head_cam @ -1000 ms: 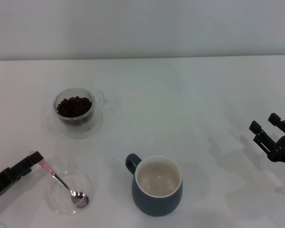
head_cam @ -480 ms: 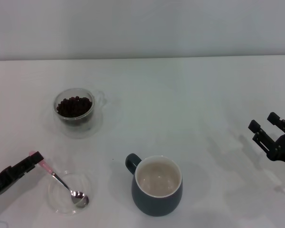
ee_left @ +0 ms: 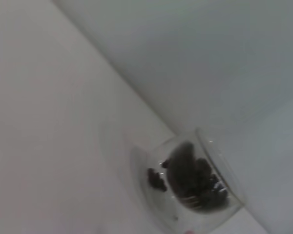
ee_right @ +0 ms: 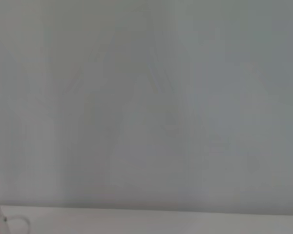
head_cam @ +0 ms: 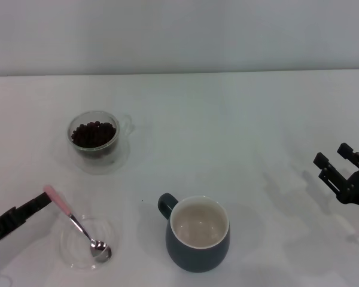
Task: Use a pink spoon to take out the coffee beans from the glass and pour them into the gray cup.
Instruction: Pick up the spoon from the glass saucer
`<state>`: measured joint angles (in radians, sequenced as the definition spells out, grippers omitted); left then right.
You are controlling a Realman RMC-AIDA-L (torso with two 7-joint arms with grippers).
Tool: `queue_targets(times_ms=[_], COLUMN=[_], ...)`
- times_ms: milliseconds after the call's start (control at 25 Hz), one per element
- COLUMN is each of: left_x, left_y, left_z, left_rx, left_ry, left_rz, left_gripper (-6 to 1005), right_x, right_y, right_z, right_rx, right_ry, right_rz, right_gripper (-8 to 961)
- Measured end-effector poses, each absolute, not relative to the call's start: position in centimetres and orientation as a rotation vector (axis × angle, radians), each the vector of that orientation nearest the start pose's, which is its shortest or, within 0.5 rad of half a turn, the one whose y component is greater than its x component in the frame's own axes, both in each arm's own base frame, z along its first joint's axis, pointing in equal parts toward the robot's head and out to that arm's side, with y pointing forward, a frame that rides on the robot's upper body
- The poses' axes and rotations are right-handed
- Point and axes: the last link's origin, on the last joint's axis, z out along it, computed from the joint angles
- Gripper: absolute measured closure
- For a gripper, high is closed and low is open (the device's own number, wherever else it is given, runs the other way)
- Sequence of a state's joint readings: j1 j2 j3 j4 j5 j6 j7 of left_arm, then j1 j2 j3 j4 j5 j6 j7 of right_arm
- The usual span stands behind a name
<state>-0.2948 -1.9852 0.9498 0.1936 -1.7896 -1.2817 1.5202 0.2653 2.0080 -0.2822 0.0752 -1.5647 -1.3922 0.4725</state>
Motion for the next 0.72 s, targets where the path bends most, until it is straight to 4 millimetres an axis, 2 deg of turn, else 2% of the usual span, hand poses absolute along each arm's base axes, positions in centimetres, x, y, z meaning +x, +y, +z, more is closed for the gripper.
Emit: queue_targets(times_ms=[120, 560, 720], left_x=[-36.6, -36.0, -35.7], left_y=[25.8, 25.6, 25.6], left_z=[-1.5, -1.1, -1.1], left_rx=[-1.916, -1.942, -1.955], left_ry=[-1.642, -1.616, -1.608], left_rz=[-1.038, -1.101, -1.116], left_gripper=[807, 960, 963], right_x=[37.3, 37.3, 37.3], right_y=[23.7, 23.8, 23.8], right_z=[-1.8, -1.8, -1.8], right_rx=[-1.856, -1.858, -1.858], right_ry=[0.715, 0.715, 0.715], right_rz=[0.774, 0.774, 0.774], right_gripper=[326, 326, 326])
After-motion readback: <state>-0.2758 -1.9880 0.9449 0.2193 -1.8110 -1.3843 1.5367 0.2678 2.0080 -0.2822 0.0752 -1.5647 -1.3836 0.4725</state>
